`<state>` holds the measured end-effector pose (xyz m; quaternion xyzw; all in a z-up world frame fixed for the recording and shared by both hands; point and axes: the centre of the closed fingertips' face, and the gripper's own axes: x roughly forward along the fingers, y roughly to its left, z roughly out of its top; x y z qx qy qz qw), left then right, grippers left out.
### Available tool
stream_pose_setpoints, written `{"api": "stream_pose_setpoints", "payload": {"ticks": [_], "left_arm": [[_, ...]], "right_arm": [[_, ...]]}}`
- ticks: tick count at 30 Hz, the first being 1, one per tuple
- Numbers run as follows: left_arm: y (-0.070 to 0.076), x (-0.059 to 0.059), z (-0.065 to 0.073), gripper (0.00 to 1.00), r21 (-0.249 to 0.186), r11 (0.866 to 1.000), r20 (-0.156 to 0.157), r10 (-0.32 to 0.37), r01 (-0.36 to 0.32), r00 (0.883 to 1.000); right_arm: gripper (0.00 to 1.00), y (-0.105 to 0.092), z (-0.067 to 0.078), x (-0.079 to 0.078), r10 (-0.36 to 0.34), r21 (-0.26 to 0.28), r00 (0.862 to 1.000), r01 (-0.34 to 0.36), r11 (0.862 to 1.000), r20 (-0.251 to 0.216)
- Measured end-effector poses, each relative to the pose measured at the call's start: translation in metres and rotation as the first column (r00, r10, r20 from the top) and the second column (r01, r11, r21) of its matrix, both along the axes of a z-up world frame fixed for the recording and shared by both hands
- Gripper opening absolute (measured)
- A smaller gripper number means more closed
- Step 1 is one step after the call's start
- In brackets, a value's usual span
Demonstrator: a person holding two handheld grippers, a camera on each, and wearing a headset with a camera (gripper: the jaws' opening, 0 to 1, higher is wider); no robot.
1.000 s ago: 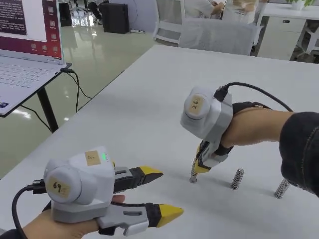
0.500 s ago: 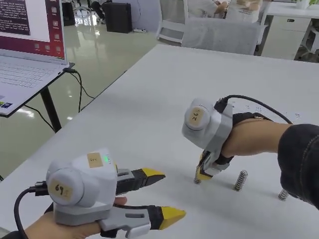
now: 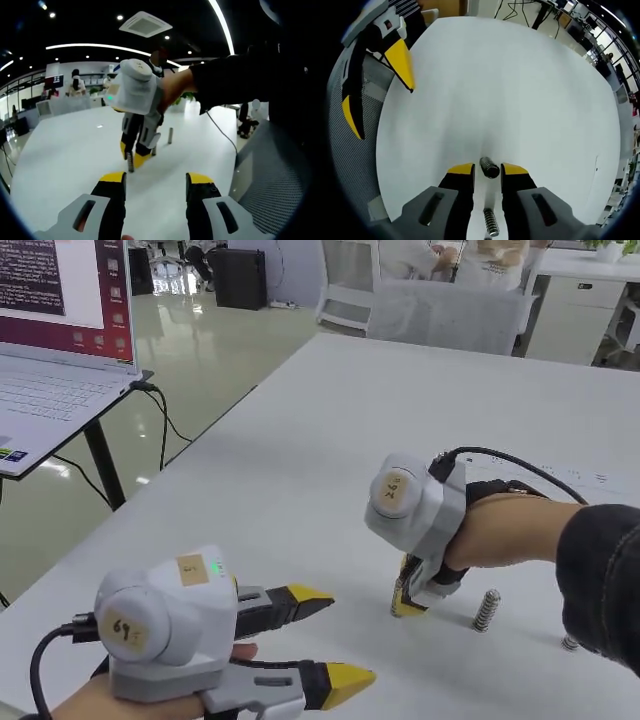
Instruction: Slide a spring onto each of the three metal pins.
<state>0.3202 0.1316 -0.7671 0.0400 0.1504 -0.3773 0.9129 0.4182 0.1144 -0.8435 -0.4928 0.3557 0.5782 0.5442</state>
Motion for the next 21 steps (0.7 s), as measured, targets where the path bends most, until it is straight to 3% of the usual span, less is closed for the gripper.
{"api": "stream_pose_setpoints", "payload": {"ticks": [12, 21], "left_arm": [[-0.002, 0.0, 0.001, 0.42, 0.004, 1.0, 0.004, -0.002, 0.002, 1.0], [-0.005, 0.0, 0.002, 0.43, 0.011, 1.0, 0.007, -0.016, 0.016, 1.0]], "right_arm": [[0.25, -0.009, 0.025, 0.002, -0.006, 0.046, 0.999, 0.004, 0.999, 0.044], [0.26, -0.016, 0.06, -0.008, -0.027, 0.147, 0.996, 0.014, 0.989, 0.083]]}}
